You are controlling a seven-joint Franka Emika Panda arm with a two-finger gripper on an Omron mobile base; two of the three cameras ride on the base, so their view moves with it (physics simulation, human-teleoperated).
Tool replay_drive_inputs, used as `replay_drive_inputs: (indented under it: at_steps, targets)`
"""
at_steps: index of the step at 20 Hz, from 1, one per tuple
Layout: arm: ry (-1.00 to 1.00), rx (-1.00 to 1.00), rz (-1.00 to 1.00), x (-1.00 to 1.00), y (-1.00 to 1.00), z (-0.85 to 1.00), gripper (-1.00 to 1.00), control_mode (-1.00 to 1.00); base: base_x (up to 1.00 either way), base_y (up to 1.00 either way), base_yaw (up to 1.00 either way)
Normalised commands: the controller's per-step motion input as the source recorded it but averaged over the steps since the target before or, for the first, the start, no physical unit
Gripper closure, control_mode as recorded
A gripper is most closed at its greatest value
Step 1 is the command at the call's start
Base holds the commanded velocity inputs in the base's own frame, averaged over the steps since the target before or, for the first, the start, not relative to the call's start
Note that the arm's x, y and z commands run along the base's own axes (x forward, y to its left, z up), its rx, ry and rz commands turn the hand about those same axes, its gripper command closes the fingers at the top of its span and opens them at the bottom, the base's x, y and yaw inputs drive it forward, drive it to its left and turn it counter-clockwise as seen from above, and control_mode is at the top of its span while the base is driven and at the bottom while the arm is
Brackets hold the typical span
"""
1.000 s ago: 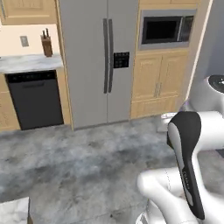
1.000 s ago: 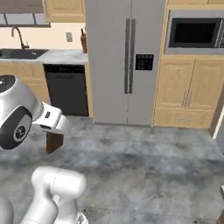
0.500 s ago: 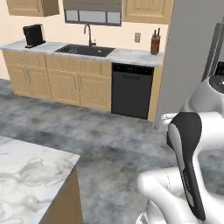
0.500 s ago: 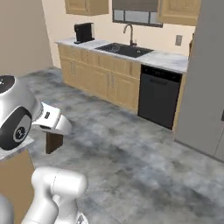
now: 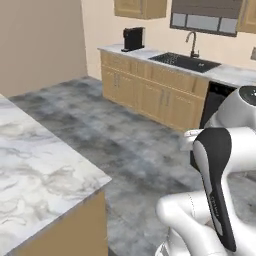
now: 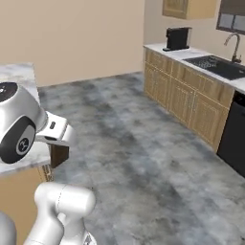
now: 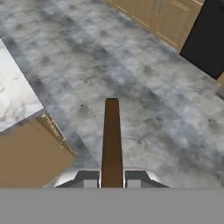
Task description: Start the toaster. Once the lever pops up, take the bread to the plate on the dining counter.
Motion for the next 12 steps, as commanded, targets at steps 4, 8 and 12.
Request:
replay_drive_inputs:
  at_steps: [4, 8, 12]
  targets:
    - [0.00, 0.00, 0.00, 0.00, 0.00, 0.00, 1.00, 1.00, 0.45, -0.42, 0.71]
    - [0.00, 0.00, 0.00, 0.00, 0.00, 0.00, 1.00, 1.00, 0.19, -0.18, 0.74]
    - [0.00, 0.00, 0.00, 0.00, 0.00, 0.00, 1.00, 1.00, 0.00, 0.00, 0.78]
